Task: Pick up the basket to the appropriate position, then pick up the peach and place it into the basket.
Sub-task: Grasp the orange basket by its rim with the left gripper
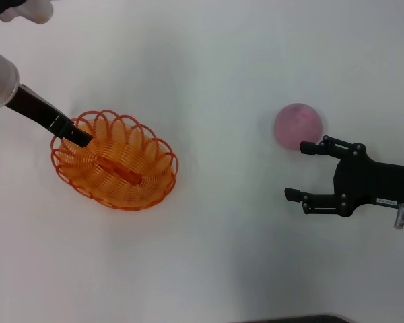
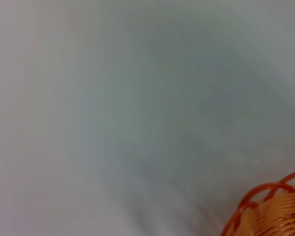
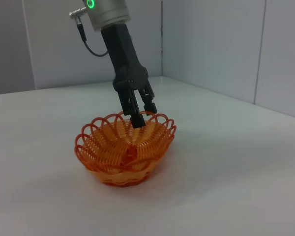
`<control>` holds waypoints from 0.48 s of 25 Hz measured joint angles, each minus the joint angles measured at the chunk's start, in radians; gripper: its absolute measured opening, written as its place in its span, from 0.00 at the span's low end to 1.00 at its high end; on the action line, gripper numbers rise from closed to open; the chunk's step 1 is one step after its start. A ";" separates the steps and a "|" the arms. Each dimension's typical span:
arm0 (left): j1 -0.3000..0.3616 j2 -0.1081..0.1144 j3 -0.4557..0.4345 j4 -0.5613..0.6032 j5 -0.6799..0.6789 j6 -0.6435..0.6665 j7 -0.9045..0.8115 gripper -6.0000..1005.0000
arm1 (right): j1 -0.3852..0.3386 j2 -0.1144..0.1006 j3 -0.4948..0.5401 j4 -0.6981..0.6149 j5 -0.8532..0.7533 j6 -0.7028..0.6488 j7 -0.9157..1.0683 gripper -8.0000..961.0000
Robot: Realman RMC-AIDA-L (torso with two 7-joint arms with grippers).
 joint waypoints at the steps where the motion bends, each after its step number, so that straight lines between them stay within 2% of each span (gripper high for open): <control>1: 0.000 -0.001 0.002 -0.002 0.000 -0.003 0.000 0.84 | 0.000 0.000 0.000 0.000 0.000 0.000 0.000 0.96; 5: 0.000 -0.002 0.018 -0.006 0.001 -0.005 0.000 0.84 | 0.000 0.000 -0.001 0.000 0.001 0.001 0.000 0.96; 12: -0.001 0.003 0.033 -0.019 0.001 -0.006 -0.001 0.75 | 0.001 0.000 0.002 0.000 0.003 0.001 0.000 0.96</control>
